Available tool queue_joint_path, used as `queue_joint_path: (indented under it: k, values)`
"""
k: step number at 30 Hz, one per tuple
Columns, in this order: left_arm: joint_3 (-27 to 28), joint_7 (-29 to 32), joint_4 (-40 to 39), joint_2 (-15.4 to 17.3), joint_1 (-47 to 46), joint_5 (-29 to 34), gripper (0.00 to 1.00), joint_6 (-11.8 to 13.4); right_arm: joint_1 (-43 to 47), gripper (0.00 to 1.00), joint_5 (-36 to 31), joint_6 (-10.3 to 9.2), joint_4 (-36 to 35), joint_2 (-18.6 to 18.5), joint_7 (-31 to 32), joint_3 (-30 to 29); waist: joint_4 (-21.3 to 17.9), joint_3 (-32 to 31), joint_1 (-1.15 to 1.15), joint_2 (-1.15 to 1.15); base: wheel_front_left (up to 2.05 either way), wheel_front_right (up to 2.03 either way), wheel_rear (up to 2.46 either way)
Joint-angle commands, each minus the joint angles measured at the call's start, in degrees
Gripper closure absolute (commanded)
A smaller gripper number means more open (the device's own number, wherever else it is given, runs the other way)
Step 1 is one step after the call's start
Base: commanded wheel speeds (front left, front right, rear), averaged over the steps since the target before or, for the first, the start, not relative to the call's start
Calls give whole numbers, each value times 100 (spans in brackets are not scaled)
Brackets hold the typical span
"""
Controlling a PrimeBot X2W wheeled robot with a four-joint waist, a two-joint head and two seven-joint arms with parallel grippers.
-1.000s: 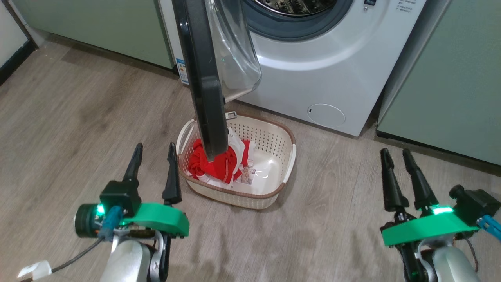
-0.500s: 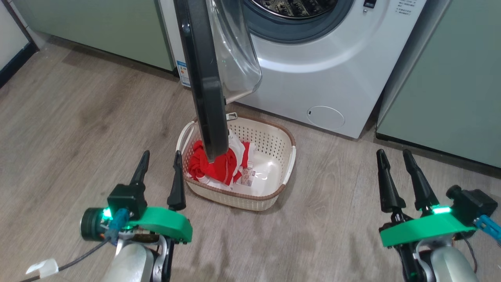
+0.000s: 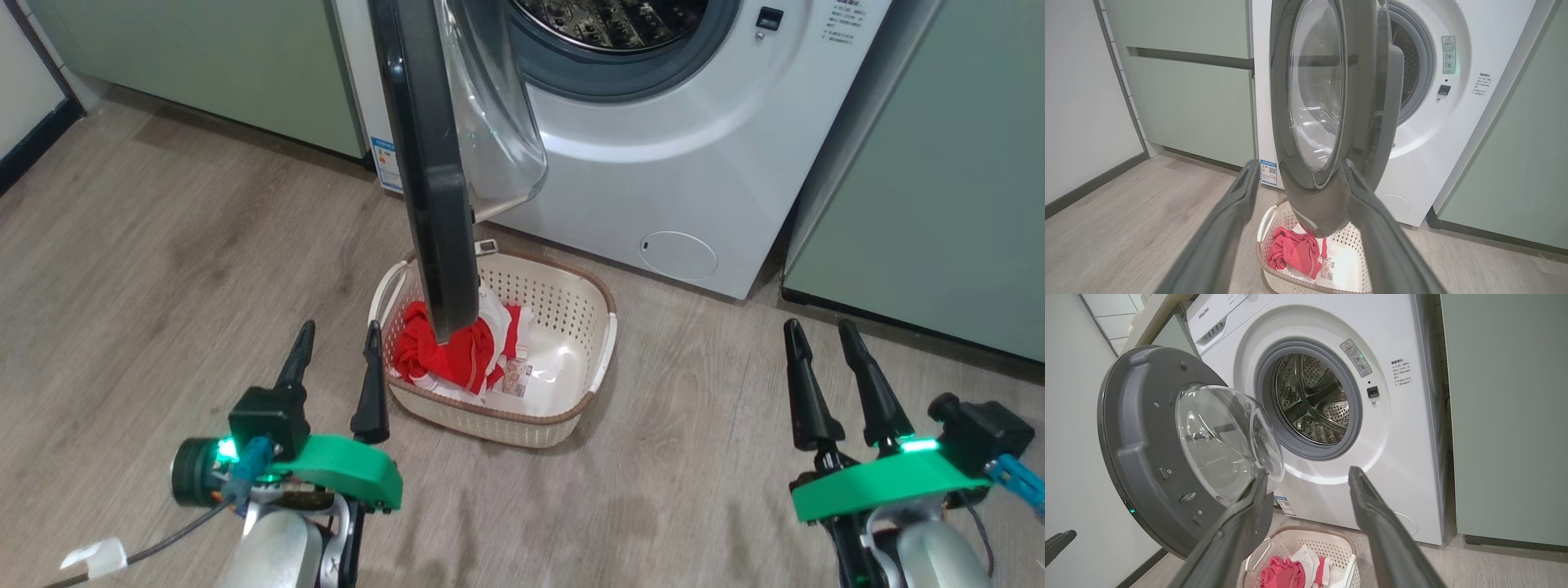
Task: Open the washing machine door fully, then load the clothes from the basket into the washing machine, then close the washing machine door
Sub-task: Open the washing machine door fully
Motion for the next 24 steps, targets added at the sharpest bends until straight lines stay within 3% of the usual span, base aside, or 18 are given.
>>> queue_joint_path:
  k: [1, 7, 8, 10, 24]
  values:
    - [188, -29, -185, 53, -146, 32, 0, 9, -99, 0, -47, 2, -169, 25, -37, 128, 1, 1, 0, 0, 0, 0, 0]
    - [184, -29, -209, 53, -145, 25, 0, 14, -119, 0, -49, 2, -167, 25, -37, 106, 3, 28, 0, 0, 0, 0, 0]
    - [185, -29, -208, 53, -146, 22, 6, 12, -124, 0, -44, 2, -168, 25, -37, 95, 3, 32, 0, 0, 0, 0, 0]
    - [185, -29, -195, 53, -142, -10, 100, -5, -133, 0, -19, 2, -149, 26, -37, 87, 0, 33, 0, 0, 0, 0, 0]
    - [332, -29, -546, 53, -264, 14, 100, 19, -163, 0, -55, 2, -130, 26, -37, 25, -8, 89, 0, 0, 0, 0, 0]
